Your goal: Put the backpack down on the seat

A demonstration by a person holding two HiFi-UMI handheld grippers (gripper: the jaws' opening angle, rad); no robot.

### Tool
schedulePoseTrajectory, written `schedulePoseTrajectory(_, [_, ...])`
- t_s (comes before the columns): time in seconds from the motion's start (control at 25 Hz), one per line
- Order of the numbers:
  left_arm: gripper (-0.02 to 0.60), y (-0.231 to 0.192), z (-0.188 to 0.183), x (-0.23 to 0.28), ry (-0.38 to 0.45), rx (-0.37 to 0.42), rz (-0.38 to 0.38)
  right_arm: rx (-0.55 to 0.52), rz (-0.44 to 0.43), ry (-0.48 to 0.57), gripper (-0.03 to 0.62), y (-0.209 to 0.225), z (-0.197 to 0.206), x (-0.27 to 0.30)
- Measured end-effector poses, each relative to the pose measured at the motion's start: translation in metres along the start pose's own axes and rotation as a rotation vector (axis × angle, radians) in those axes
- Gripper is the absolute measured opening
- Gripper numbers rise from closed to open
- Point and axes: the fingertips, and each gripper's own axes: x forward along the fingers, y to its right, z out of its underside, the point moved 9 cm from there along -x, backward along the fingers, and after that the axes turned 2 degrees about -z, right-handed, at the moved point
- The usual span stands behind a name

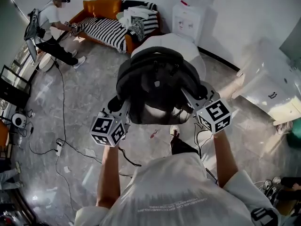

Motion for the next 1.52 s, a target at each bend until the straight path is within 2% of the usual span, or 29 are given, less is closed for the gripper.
schedulePoseTrajectory(0.44, [0.078, -0.031, -0.026, 0.111, -0.036, -0.015, -0.027, 0.027, -0.009, -0.018, 0.080, 0.100, -0.007, 0.066])
schedulePoseTrajectory(0.96, [0.078, -0.038, -0.031, 0.182, -0.073, -0.033, -0.012, 0.064, -0.007, -0.047, 0.080, 0.164, 0.004, 0.094])
schedulePoseTrajectory(1.52, [0.078, -0.053, -0.036, 0.239, -0.081, -0.041, -0.087, 0.081, -0.071, -0.042, 0.080, 0.225, 0.010, 0.144])
